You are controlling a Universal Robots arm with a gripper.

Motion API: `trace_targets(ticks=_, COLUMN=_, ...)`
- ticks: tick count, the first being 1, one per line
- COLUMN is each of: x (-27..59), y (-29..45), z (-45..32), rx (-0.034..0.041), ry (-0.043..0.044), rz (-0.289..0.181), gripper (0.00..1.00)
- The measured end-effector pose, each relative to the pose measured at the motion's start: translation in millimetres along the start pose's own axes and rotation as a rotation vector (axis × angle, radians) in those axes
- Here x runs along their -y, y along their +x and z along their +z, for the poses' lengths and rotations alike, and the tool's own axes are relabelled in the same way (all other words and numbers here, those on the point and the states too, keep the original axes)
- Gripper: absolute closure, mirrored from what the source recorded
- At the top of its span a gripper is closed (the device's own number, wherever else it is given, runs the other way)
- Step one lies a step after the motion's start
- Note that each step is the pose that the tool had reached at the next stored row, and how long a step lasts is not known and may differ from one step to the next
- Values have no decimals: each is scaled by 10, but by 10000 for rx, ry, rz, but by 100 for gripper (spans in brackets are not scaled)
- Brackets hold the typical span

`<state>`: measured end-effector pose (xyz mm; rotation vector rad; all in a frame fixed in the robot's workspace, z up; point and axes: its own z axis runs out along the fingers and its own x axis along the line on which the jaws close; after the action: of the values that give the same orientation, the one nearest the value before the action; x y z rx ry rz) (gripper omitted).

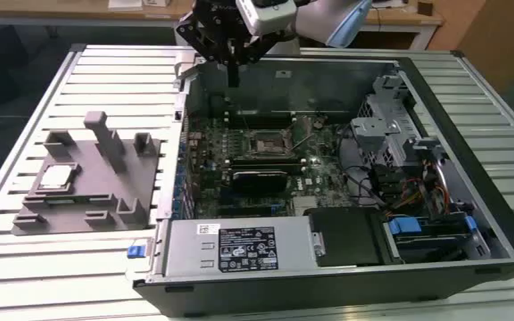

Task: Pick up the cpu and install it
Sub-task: 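Reach for the cpu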

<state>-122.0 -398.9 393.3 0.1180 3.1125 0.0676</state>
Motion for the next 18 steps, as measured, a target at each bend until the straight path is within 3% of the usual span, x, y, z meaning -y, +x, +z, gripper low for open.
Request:
trace_targets(ticks=7, x=1, y=16, z=0, rx=0, ry=0, rz=0, gripper=89)
trace_targets(ticks=18, x=10, y=135, z=-3, rx=1, ry=0, rz=1, gripper=89)
